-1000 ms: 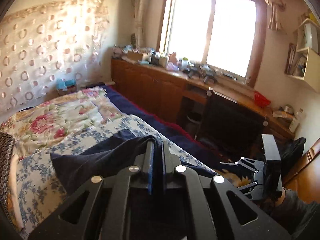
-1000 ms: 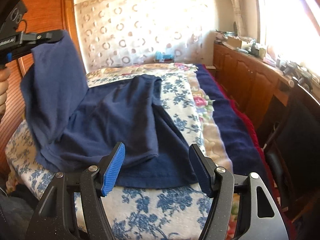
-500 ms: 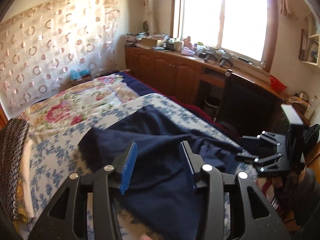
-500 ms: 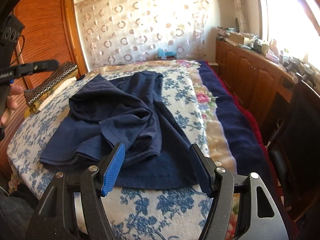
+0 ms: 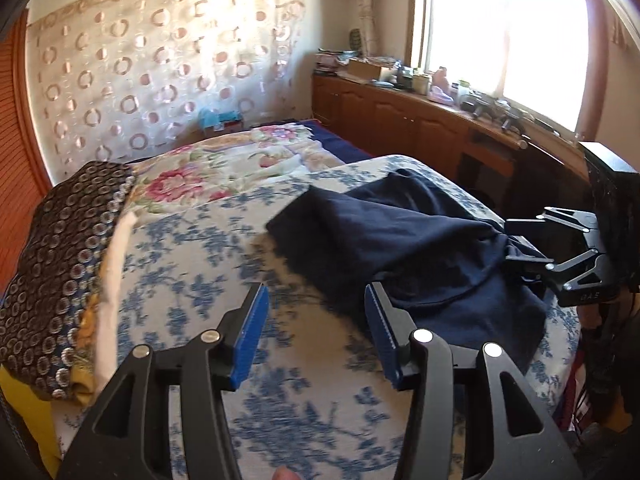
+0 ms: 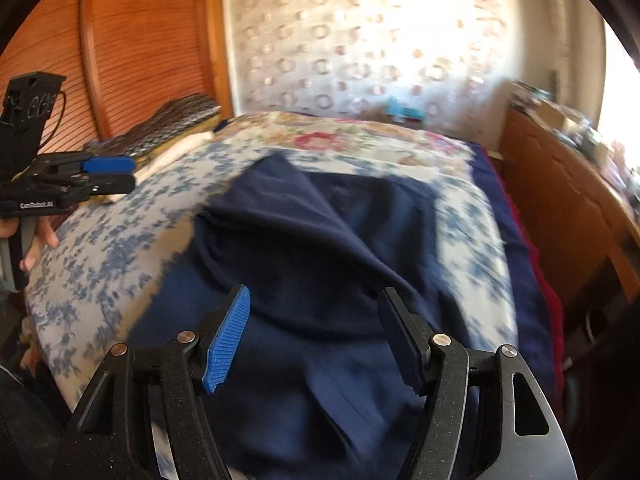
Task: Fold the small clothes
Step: 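Grasp the navy shirt's edge with the right tool and fold it over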
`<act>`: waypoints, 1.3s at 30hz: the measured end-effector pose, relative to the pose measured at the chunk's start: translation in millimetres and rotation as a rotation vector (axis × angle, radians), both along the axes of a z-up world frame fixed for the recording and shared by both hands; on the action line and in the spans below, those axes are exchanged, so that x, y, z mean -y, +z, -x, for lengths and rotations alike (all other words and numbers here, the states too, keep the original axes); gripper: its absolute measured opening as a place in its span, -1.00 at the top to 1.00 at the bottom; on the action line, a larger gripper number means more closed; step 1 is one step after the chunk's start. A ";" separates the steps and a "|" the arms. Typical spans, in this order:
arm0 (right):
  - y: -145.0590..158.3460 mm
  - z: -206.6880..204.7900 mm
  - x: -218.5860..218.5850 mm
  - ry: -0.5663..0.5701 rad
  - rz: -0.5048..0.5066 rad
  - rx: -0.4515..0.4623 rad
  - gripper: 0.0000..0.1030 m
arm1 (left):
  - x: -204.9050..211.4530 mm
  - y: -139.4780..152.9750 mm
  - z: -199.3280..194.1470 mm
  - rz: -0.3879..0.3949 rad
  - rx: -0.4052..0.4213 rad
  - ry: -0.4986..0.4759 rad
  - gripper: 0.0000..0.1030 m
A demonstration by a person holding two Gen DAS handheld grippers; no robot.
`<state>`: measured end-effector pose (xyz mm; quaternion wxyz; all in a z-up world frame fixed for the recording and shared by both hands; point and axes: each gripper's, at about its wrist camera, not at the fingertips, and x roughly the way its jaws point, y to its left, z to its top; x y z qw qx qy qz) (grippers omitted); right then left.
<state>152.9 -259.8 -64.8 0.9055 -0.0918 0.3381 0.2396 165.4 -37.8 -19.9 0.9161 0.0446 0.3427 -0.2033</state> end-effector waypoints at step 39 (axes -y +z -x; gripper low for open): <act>34.1 -184.2 36.8 -0.223 0.138 0.016 0.92 | -0.6 -41.6 -19.6 0.043 -0.087 -0.058 0.02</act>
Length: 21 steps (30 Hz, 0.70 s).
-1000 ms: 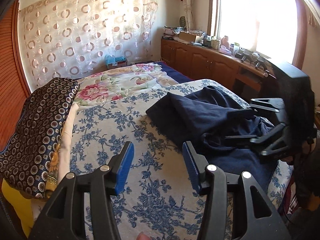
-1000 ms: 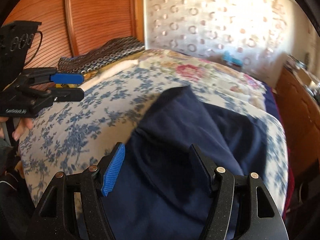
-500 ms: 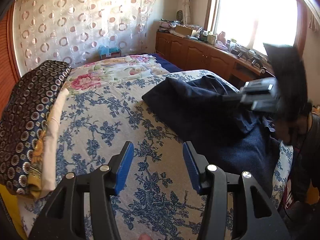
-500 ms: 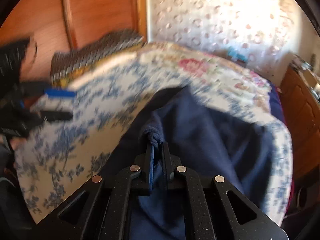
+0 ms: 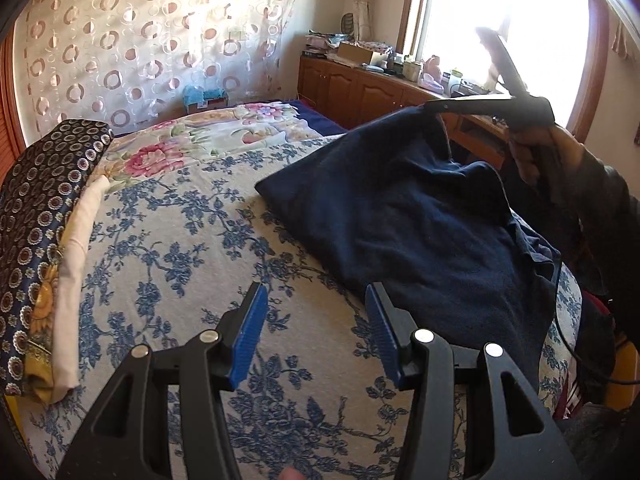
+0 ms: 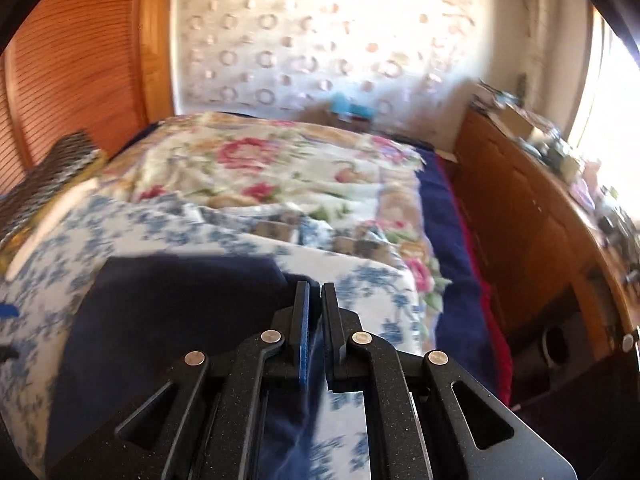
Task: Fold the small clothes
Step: 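Grasp the navy shirt's edge with the right tool and fold it over, then open the right tool and withdraw it from the folded shirt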
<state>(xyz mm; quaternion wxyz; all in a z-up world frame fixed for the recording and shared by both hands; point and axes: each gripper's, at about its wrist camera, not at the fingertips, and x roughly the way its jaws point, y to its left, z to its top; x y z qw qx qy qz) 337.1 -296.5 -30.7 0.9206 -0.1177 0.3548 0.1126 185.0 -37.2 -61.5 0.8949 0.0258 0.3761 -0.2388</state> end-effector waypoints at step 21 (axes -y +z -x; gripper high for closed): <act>1.4 126.6 15.1 0.059 -0.074 0.015 0.03 | 37.7 13.9 46.1 -0.035 0.048 0.032 0.02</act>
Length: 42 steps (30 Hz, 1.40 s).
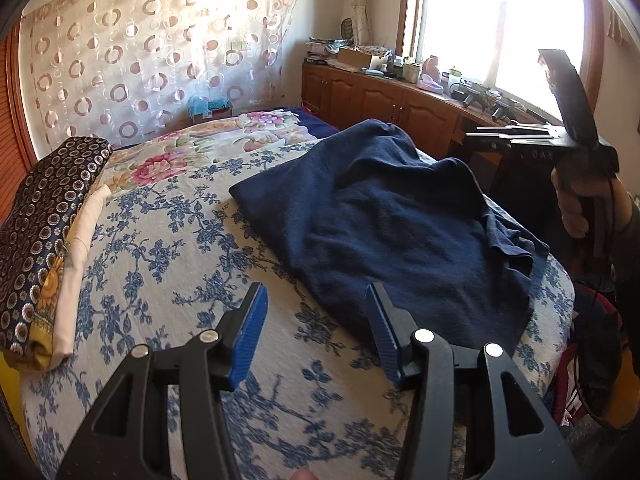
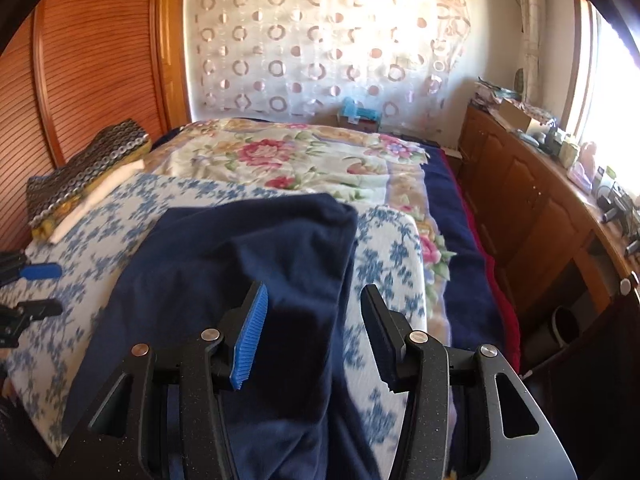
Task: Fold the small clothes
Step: 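Open the right tool and withdraw it from the folded shirt, then press the folded shirt flat with both tools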
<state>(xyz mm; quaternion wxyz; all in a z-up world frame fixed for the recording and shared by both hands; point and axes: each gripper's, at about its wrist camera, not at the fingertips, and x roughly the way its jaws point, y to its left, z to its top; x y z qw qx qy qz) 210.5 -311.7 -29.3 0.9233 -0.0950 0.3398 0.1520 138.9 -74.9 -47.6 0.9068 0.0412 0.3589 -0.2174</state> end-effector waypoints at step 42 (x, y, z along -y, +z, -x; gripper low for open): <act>-46.2 105.9 31.4 -0.038 -0.154 -0.034 0.96 | 38.3 -26.9 41.7 0.013 -0.059 -0.025 0.02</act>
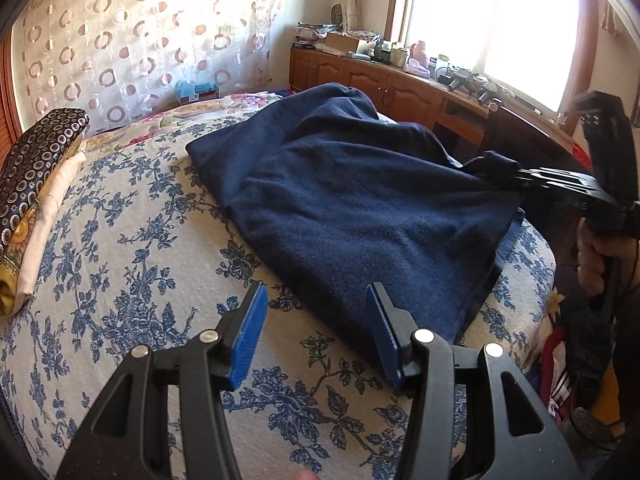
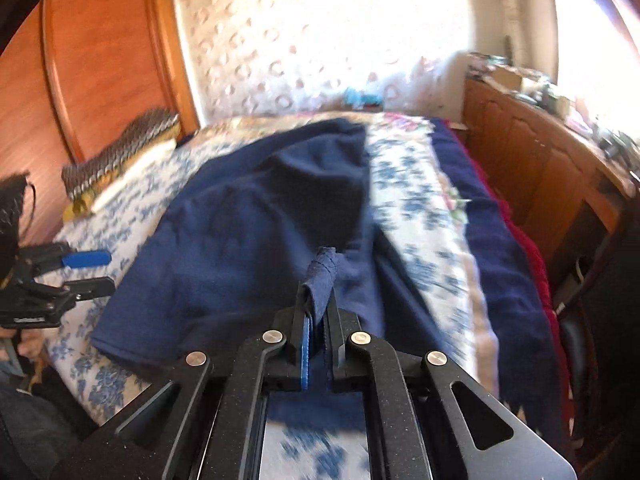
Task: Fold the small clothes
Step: 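Press the folded shirt flat with both tools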
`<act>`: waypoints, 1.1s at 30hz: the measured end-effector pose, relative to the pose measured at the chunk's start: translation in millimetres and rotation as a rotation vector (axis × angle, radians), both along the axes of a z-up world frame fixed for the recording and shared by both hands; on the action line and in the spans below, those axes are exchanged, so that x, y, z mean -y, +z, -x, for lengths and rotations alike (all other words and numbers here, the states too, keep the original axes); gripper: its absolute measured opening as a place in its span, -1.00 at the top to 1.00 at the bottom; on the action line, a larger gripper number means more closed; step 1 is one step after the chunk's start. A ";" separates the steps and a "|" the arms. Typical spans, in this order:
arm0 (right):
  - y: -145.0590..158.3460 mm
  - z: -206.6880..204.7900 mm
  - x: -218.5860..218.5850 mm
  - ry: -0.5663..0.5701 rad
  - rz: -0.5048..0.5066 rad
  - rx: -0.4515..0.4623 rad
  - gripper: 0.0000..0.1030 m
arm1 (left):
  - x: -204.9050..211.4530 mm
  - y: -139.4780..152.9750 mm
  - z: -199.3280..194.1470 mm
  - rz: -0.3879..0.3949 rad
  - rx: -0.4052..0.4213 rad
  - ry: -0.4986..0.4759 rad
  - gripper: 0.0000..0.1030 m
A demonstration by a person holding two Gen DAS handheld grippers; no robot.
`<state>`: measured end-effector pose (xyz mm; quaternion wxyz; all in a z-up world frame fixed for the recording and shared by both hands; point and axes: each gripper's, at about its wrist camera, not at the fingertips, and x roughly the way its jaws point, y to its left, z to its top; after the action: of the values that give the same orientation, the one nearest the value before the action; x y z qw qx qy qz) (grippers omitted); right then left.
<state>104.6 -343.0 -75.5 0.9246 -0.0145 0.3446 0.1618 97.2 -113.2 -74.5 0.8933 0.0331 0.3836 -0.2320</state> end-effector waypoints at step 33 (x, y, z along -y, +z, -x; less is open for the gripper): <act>-36.6 -16.5 44.4 -0.131 0.028 -0.090 -0.22 | 14.2 -23.7 2.8 0.058 -0.092 -0.036 0.02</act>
<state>121.1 -387.4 -112.1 0.9165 0.0025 0.3883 0.0967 94.4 -127.4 -98.2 0.8708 0.0033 0.4168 -0.2606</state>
